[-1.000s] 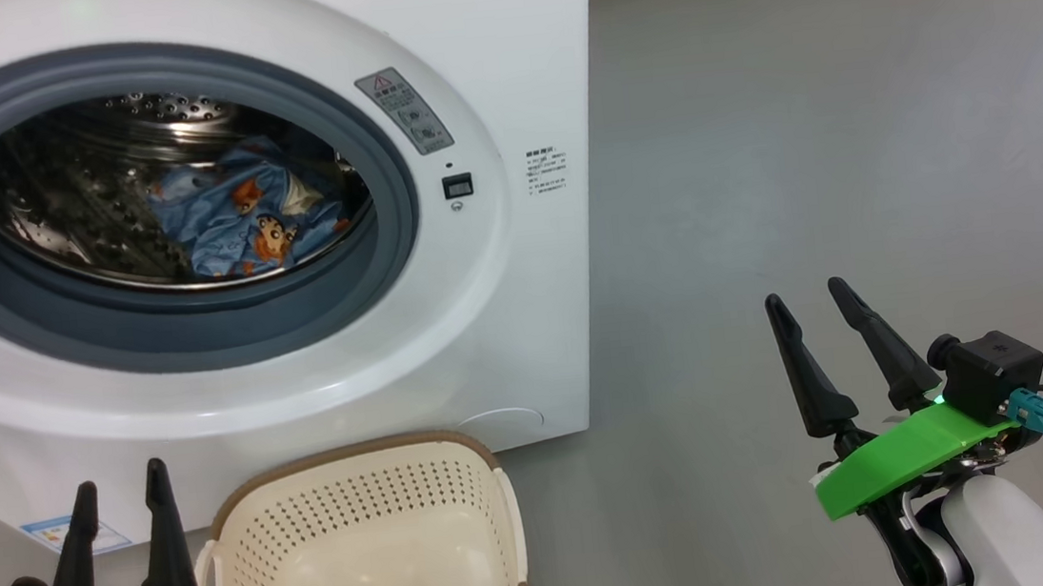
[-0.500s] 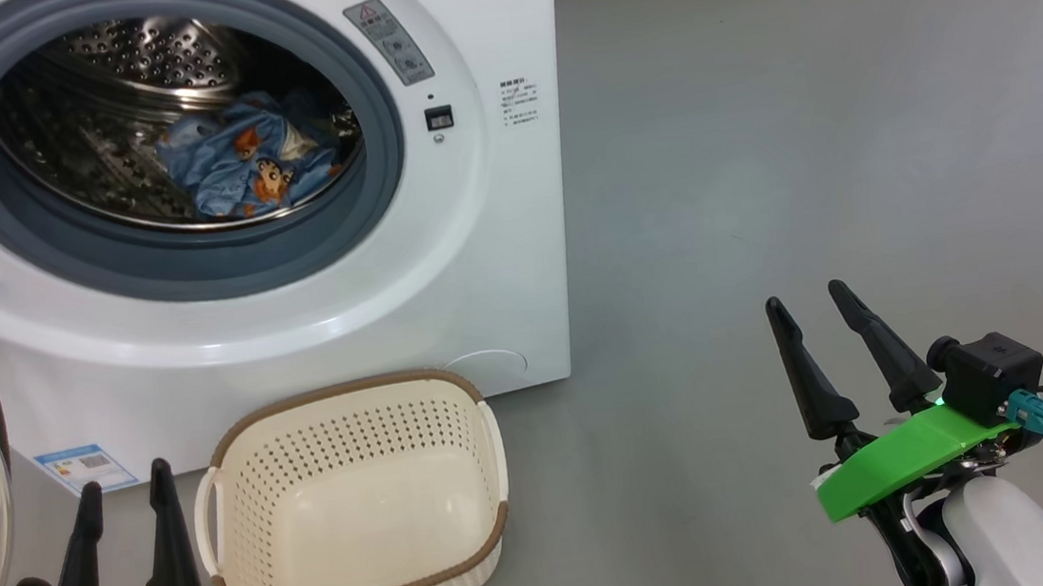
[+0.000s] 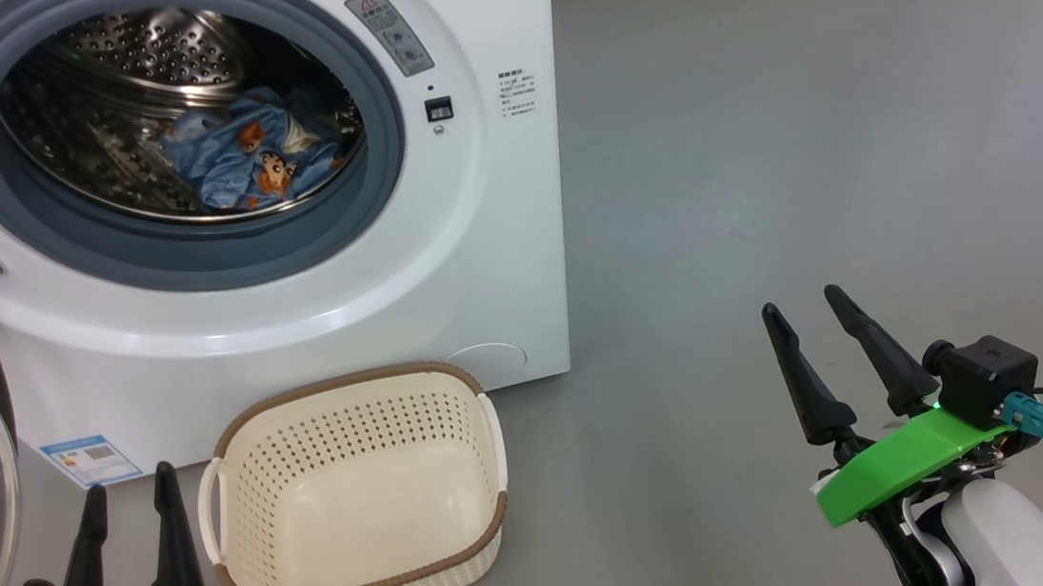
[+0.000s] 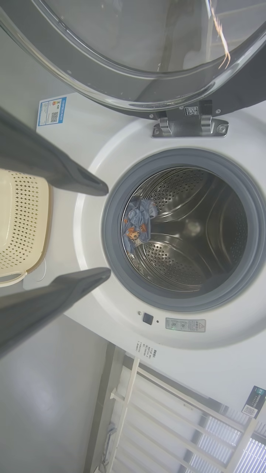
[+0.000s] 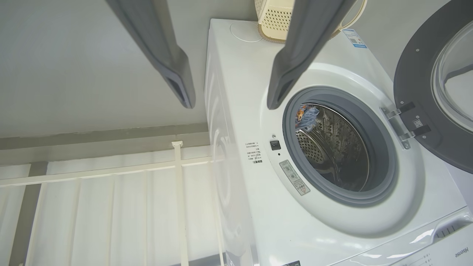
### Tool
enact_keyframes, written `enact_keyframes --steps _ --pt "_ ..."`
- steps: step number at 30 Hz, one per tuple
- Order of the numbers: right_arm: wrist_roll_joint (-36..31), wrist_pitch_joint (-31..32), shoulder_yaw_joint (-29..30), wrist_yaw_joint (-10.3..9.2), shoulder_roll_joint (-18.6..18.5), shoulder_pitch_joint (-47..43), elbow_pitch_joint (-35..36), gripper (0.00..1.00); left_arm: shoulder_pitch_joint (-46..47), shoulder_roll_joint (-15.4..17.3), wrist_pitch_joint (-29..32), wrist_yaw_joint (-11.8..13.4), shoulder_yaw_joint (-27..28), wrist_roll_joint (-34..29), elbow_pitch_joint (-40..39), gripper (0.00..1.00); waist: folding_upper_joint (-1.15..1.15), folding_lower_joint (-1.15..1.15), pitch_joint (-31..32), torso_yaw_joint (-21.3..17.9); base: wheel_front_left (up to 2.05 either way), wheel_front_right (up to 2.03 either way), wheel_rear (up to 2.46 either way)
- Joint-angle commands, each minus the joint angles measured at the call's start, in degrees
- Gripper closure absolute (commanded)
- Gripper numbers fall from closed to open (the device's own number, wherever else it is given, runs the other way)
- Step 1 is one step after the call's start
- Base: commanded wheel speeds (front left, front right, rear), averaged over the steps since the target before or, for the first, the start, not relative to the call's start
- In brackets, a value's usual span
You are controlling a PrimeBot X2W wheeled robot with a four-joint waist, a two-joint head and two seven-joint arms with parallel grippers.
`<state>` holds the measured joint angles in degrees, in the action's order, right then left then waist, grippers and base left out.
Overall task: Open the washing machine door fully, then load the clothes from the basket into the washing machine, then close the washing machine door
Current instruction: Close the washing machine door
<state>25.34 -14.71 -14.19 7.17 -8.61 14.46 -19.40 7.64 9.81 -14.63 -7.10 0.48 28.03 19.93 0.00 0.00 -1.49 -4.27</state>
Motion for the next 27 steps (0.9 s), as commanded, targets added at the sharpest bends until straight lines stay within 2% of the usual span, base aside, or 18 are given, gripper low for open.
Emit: enact_keyframes --steps 1,27 --pt "0.7 -0.3 -1.0 0.32 -0.4 0.1 1.1 0.0 0.4 1.2 -0.4 -0.2 1.9 -0.8 -1.1 0.0 0.0 0.0 0.1 0.0 0.0 0.0 0.0" --pt "0.8 -0.3 -0.6 0.32 -0.2 -0.2 0.8 0.0 0.4 0.8 -0.4 -0.3 1.7 -1.0 -0.9 0.0 0.0 0.0 0.3 2.3 0.0 0.0 0.0"
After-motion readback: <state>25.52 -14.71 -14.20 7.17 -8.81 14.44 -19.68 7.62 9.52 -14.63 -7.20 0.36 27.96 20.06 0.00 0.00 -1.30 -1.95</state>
